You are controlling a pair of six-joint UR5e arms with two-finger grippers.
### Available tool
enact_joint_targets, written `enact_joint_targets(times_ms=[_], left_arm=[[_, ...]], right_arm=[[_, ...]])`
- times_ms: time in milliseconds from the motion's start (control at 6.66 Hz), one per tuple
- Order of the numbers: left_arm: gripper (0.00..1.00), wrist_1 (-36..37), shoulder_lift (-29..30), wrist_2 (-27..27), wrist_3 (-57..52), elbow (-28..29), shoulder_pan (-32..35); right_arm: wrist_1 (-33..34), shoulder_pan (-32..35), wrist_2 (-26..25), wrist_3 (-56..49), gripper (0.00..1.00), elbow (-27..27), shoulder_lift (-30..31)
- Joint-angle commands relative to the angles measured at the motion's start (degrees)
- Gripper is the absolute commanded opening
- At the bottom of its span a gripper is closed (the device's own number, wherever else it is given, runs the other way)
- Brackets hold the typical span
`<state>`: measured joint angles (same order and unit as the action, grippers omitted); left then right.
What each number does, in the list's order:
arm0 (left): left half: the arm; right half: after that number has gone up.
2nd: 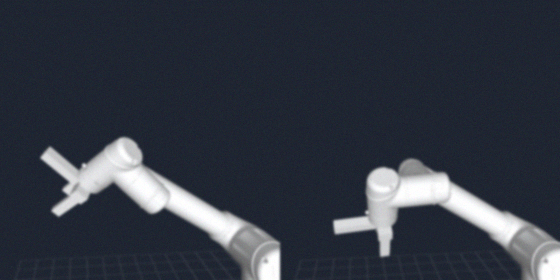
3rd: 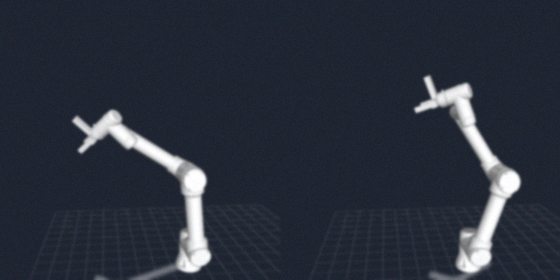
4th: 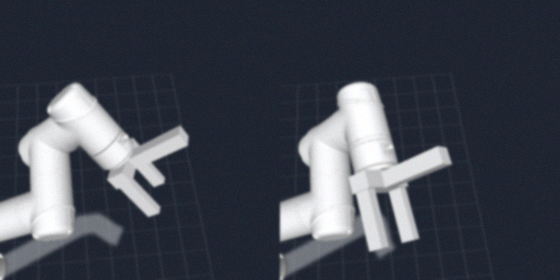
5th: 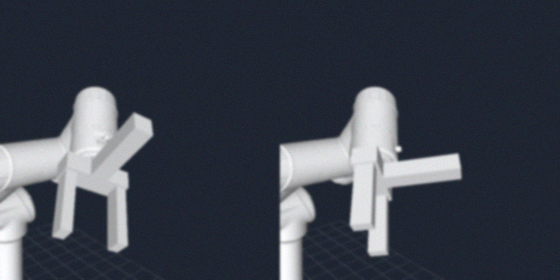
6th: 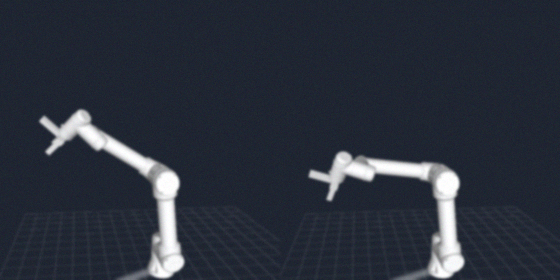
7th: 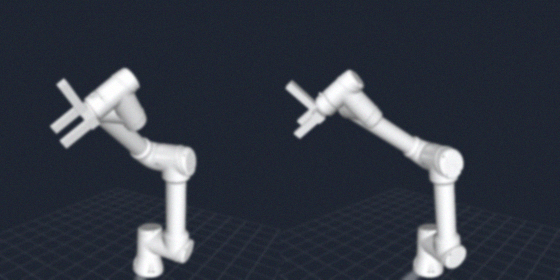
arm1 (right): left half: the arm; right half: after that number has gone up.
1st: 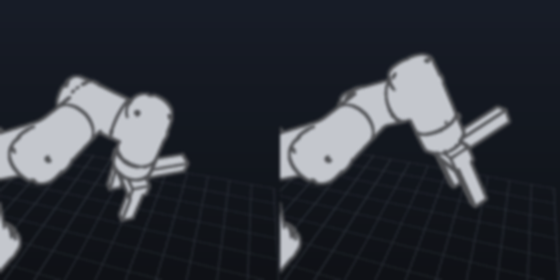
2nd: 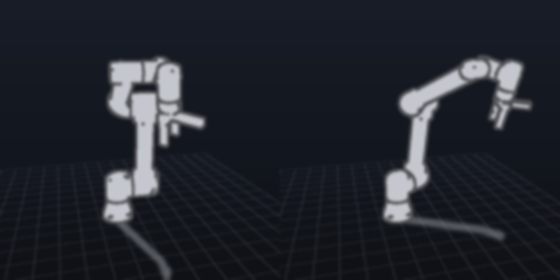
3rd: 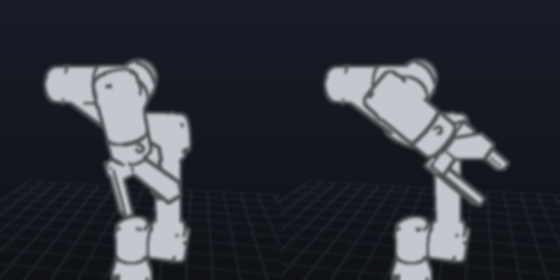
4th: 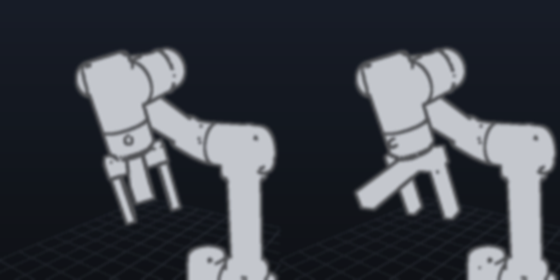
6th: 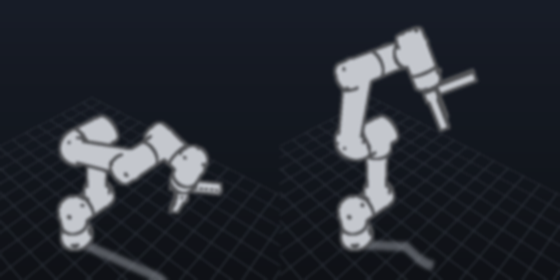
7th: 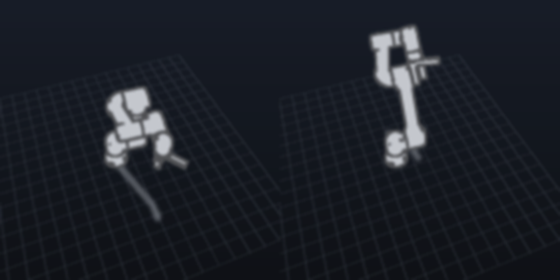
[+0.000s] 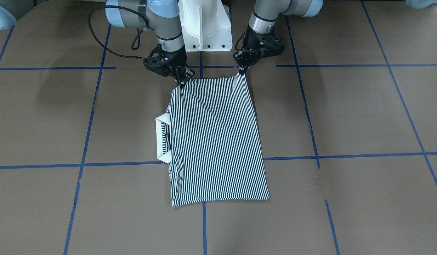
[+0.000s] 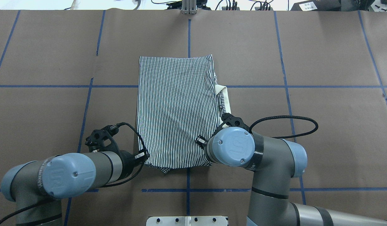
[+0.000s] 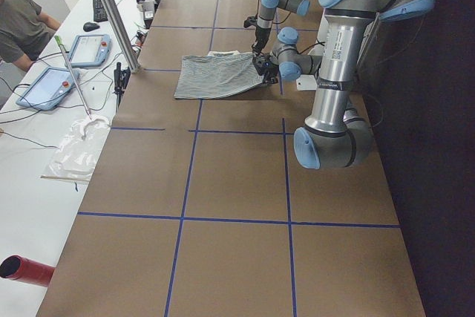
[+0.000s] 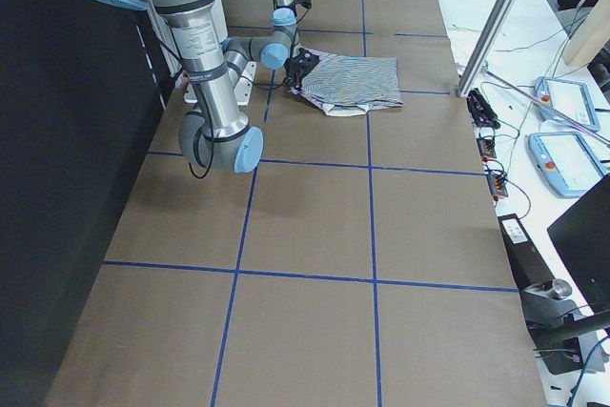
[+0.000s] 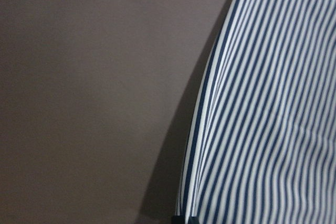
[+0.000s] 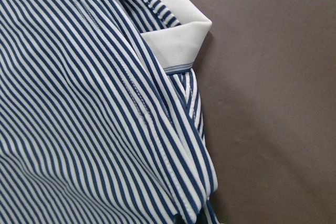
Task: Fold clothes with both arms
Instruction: 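Grasp the near shirt edge with both grippers and lift it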
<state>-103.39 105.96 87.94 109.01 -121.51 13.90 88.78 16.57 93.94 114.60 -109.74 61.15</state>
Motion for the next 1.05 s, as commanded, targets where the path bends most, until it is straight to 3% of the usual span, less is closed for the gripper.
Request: enact_joint_targets(times_ms=[0,150,451,902], left_arm=[[0.0,6.2,1.3,0.0,2.8,-8.5,-1.7],[0.0,7.4,3.7,-0.1,1.3,-7.5,-1.2],[0.0,7.8,7.7,0.9,-7.1,-0.6,8.2],[0.0,3.1,12.8,2.1,-13.6,12.2,16.1]], right_arm=[[10.5,-2.3,-0.3,3.9,0.0,-14.2,3.5],[11.4,0.2,-0.3,3.2,0.0,-13.6,2.3],[9.1,9.4,1.2,0.4,0.0,-1.0,-6.7],[-1.4,19.4,11.7,-3.8,0.0,19.7,-15.9]])
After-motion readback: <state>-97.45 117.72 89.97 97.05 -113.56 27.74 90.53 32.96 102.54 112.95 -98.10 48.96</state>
